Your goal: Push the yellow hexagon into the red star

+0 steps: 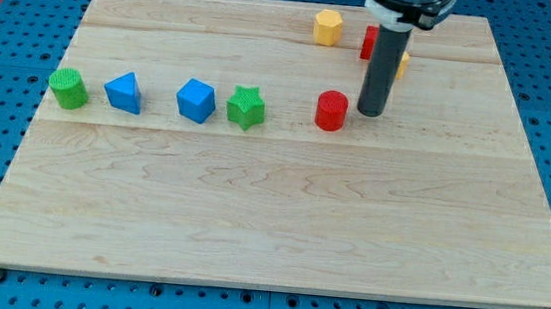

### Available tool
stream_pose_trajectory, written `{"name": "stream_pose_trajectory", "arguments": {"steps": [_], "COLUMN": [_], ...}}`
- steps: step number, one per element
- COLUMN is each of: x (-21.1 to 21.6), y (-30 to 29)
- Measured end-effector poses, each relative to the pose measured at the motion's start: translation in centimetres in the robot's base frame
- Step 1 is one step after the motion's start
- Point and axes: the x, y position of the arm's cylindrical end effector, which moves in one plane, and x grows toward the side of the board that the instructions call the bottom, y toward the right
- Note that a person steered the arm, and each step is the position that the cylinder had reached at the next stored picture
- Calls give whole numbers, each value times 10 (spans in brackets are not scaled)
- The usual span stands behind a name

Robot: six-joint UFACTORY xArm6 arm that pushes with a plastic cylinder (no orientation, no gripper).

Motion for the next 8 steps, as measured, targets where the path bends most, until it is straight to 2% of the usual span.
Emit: {"name": "stream_pose_trajectory", "arguments": {"steps": [3,4,5,6,8], "x": [0,-10,-64,-75,-127], "y": [-29,60,58,-17,-99]}}
